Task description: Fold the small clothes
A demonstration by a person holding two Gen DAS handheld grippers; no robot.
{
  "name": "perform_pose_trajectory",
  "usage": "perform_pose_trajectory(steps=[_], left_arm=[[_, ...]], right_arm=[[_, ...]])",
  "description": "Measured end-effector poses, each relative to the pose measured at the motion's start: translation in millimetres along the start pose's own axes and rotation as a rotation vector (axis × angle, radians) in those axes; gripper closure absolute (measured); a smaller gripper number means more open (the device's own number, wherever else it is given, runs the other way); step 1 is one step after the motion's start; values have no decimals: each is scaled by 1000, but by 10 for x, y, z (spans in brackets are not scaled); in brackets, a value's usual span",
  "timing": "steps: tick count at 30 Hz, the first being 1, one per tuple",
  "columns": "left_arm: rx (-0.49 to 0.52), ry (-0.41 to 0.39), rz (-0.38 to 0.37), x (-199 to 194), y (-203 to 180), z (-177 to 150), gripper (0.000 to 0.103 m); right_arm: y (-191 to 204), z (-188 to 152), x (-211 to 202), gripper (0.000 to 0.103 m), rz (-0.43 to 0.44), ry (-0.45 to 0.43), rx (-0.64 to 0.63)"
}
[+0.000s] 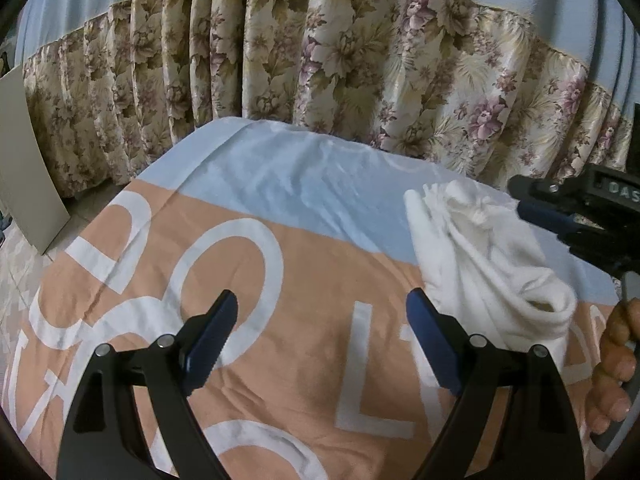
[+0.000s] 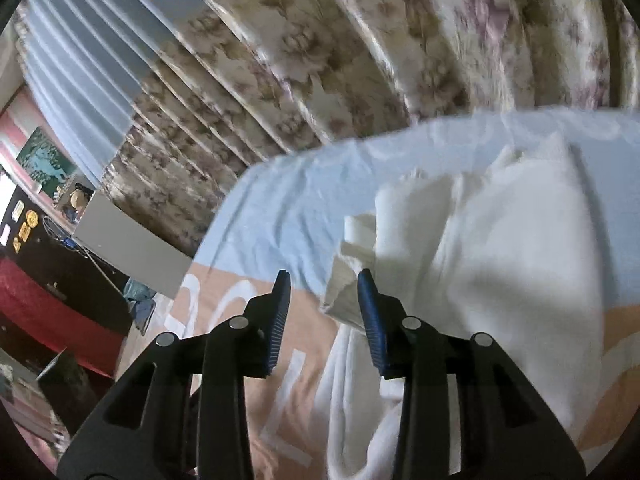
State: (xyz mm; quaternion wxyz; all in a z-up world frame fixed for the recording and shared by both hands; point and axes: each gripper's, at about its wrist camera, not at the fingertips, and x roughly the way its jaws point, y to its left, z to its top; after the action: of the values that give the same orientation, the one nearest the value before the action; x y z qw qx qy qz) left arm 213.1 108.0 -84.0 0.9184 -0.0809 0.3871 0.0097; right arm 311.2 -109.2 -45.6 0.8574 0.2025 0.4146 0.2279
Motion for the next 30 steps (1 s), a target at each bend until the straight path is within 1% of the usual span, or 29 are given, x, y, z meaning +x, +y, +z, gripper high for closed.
perform_pose_trajectory(steps=[3, 4, 6, 9, 10, 13, 14, 17, 18, 21, 24, 27, 28, 29, 30], left_arm=[[15, -13, -27, -102, -126, 1, 16], [23, -17, -39, -135, -181, 3, 16], [48, -32, -67, -220, -331, 1, 16], [87, -48, -106, -317, -576, -2, 16], [103, -54, -120, -348, -688, 4, 16], [138, -54, -139, -352, -950, 14, 16], [142, -49, -140, -334, -1010, 18, 16], [160, -33, -128, -246, -1184, 20, 16], [163, -26, -127, -217, -1234, 26, 16], [167, -14, -128, -149, -1344, 29, 16], [194, -11, -136, -111, -1485, 5, 16], [234, 5, -127, 4, -1617, -34, 16], [246, 7, -121, 37, -1637, -51, 27], [249, 21, -102, 102, -1632, -64, 50], [239, 40, -96, 150, -1607, -73, 59]], right_arm=[[-71, 14, -220, 62, -31, -39, -6], [-119, 8, -290, 60, -50, -51, -8], [-240, -31, -430, 60, -99, -68, -10], [-429, -132, -630, 59, -192, -83, -31], [-502, -176, -704, 59, -237, -87, -42], [-665, -301, -899, 59, -345, -110, -66], [-733, -357, -988, 59, -402, -123, -73], [-907, -473, -1188, 59, -481, -149, -68], [-974, -511, -1260, 59, -499, -159, -60], [-1119, -588, -1386, 56, -499, -165, -30], [-1223, -663, -1476, 54, -495, -163, -10], [-1293, -710, -1508, 48, -489, -156, 6], [-1308, -729, -1508, 47, -486, -151, 9], [-1309, -742, -1500, 46, -485, -148, 8], [-1309, -767, -1496, 45, -485, -144, 4]])
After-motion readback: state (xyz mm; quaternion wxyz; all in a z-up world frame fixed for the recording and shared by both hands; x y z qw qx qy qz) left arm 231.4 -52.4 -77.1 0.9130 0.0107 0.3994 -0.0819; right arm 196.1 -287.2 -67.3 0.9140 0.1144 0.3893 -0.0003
